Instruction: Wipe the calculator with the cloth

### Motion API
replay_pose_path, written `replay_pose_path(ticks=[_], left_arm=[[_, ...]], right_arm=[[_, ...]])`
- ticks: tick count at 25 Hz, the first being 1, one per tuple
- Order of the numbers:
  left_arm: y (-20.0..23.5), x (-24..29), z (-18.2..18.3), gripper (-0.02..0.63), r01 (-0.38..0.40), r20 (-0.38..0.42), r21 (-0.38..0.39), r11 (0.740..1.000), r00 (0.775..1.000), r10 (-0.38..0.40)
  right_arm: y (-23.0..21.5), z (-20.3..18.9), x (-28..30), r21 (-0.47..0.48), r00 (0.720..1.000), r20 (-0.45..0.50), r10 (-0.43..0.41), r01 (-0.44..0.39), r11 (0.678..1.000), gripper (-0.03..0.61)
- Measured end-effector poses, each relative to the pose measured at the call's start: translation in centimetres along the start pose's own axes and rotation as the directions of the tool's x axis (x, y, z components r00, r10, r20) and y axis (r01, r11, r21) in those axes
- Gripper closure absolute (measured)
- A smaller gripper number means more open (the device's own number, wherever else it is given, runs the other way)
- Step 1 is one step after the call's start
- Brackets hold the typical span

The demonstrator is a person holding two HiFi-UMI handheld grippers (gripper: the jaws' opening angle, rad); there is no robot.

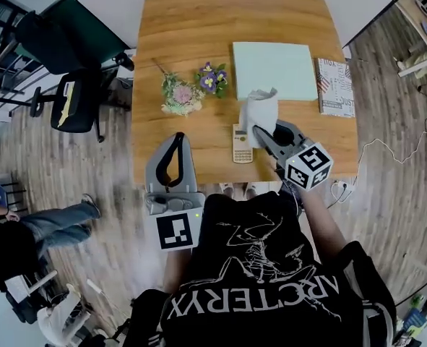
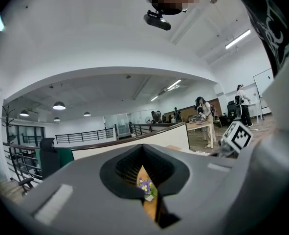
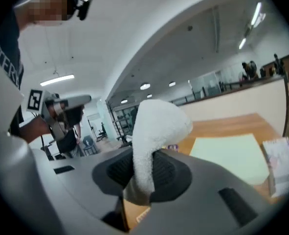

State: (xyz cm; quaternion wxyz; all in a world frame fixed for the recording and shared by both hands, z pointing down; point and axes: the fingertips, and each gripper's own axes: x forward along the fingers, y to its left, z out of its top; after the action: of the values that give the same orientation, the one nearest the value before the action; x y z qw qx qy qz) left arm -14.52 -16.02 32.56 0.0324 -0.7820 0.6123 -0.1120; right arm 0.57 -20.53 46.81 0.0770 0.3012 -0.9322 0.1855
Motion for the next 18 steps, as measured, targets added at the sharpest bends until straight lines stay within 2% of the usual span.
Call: replay_pose_path(ticks=[2, 4, 7, 10, 12, 14, 18], left_arm=[[0.4, -0.6, -0.2, 0.604, -0.021, -0.012, 0.007, 1.000, 1.000, 0.021], [1.0, -1.3, -0.3, 0.604, -0.044, -0.022, 0.009, 0.999, 0.999, 0.044], [1.9, -2.3, -0.4, 0.604, -0.075, -0.033, 0.016, 0.997, 0.997, 0.075], [2.4, -3.0, -0.2, 0.604, -0.098, -0.028, 0.015, 0.995, 0.995, 0.098], [2.5, -3.4, -0.2, 0.604, -0.103, -0.027, 0.017, 0.995, 0.994, 0.103], [2.5, -3.5, -0.2, 0.604, -0.104, -0.028, 0.017, 0.994, 0.994, 0.105], [2.4, -3.7, -0.4, 0.604, -0.095, -0.033, 0.019, 0.995, 0.995, 0.095]], right_arm=[[-1.0, -5.7, 2.2, 0.123, 0.991, -0.125, 0.051, -0.036, 0.992, 0.488], [-1.3, -10.2, 4.4, 0.263, 0.971, -0.210, 0.114, -0.056, 0.963, 0.488], [-0.3, -14.6, 7.8, 0.432, 0.937, -0.275, 0.214, -0.079, 0.898, 0.489], [0.9, -16.9, 11.1, 0.561, 0.911, -0.293, 0.291, -0.083, 0.824, 0.488], [1.1, -18.2, 12.7, 0.621, 0.897, -0.318, 0.307, -0.047, 0.782, 0.489], [0.3, -20.0, 13.3, 0.650, 0.881, -0.374, 0.289, 0.027, 0.759, 0.488], [-2.0, -21.7, 11.8, 0.644, 0.872, -0.435, 0.226, 0.125, 0.754, 0.488]])
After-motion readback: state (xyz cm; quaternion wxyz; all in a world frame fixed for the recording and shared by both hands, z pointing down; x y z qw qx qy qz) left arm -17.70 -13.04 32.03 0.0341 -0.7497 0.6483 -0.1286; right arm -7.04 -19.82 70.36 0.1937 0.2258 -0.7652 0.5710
